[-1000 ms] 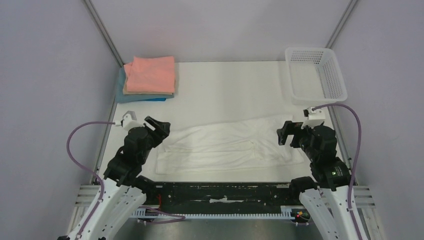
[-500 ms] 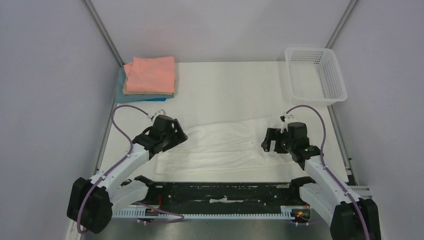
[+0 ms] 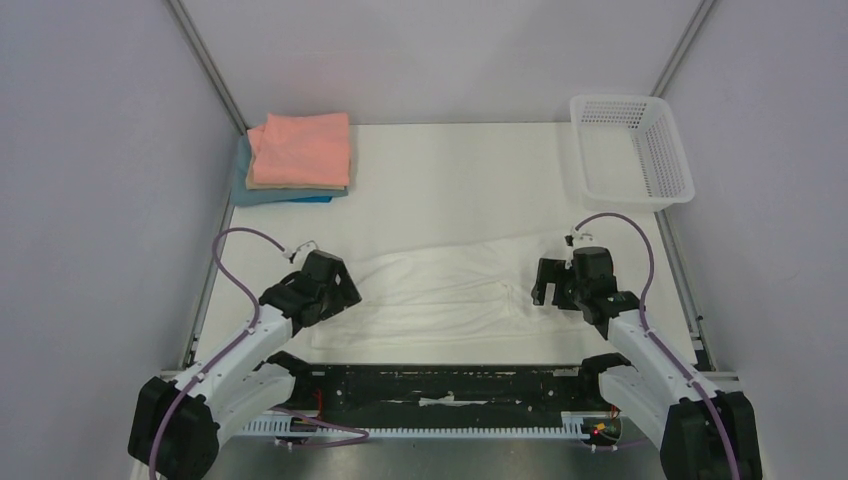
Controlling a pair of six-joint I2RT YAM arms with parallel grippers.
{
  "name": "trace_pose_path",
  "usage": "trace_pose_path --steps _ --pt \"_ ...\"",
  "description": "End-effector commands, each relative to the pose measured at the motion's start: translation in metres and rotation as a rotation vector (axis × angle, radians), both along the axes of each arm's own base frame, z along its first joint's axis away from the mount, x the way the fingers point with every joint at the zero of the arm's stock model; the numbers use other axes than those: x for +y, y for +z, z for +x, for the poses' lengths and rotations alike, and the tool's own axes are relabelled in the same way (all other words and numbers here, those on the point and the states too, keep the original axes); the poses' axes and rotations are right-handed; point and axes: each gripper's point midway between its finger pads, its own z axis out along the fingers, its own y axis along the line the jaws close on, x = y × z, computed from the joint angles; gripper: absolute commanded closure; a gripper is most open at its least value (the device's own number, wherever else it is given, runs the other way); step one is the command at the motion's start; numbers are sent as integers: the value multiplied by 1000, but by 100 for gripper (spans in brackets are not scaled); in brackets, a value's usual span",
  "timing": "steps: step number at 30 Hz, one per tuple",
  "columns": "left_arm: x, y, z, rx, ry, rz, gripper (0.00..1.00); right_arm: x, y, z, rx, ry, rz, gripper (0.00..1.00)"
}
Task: Fold and stack the t-shirts
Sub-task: Rotate the tshirt 90 degrees
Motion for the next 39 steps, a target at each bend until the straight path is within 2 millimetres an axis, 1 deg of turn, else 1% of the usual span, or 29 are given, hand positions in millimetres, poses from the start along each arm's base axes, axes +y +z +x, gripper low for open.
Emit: trace_pose_path --steps 1,3,4,6,8,10,12,13,14,15,16,18,19,20,22,24,28,29,30,32,34,36,37,38,39 --pt "-10 5 4 12 -10 -40 11 16 5 12 -58 51 71 2" --pt "-16 20 8 -15 -25 -69 11 17 6 16 -57 55 67 2" --pt "-16 34 11 -51 -21 -80 11 15 6 18 -54 48 57 2" --pt "-15 69 18 -151 -6 -110 11 10 7 21 -53 27 35 2" --pt "-14 110 26 -286 6 -148 11 7 6 23 -50 9 23 2" --pt "-11 143 30 -404 21 -181 11 6 1 23 -37 -1 19 2" --pt "-16 164 35 -487 11 -230 11 5 -6 24 -29 -15 21 2" --pt "-22 166 39 -508 -8 -253 11 5 -8 26 -30 -25 25 2" --pt "-31 165 44 -518 -39 -280 11 6 -9 29 -28 -28 27 2" --pt "-41 158 51 -513 -64 -302 11 6 -10 32 -26 -36 28 2" --pt "-48 148 56 -485 -80 -315 11 7 -9 36 -30 -43 32 2" --pt "-65 122 67 -419 -119 -338 11 10 -4 49 -37 -51 44 2" --pt "-73 103 69 -357 -140 -340 11 12 -1 56 -46 -64 57 2" --pt "-79 91 72 -320 -155 -344 11 16 2 65 -53 -75 78 2" --pt "-90 61 72 -213 -195 -343 12 28 9 83 -74 -77 141 2" --pt "-88 42 72 -139 -204 -294 14 41 17 105 -104 -58 198 2" --pt "-79 23 64 -80 -218 -233 15 54 15 144 -113 -77 255 2" --pt "-77 18 60 -68 -217 -230 15 57 17 157 -129 -79 264 2" --pt "-77 14 56 -61 -220 -235 15 59 13 167 -122 -83 267 2" --pt "-79 4 43 -32 -240 -263 15 69 16 197 -141 -66 284 2" --pt "-83 -5 31 -4 -256 -301 15 81 16 226 -155 -42 299 2" --pt "-92 -7 26 3 -257 -364 15 92 15 255 -165 -28 303 2" --pt "-99 -4 26 -8 -271 -405 15 98 11 268 -165 -15 302 2" --pt "-107 -1 28 -28 -285 -447 15 103 15 284 -183 -10 305 2" --pt "-112 0 30 -35 -286 -471 15 108 12 297 -185 -9 311 2"
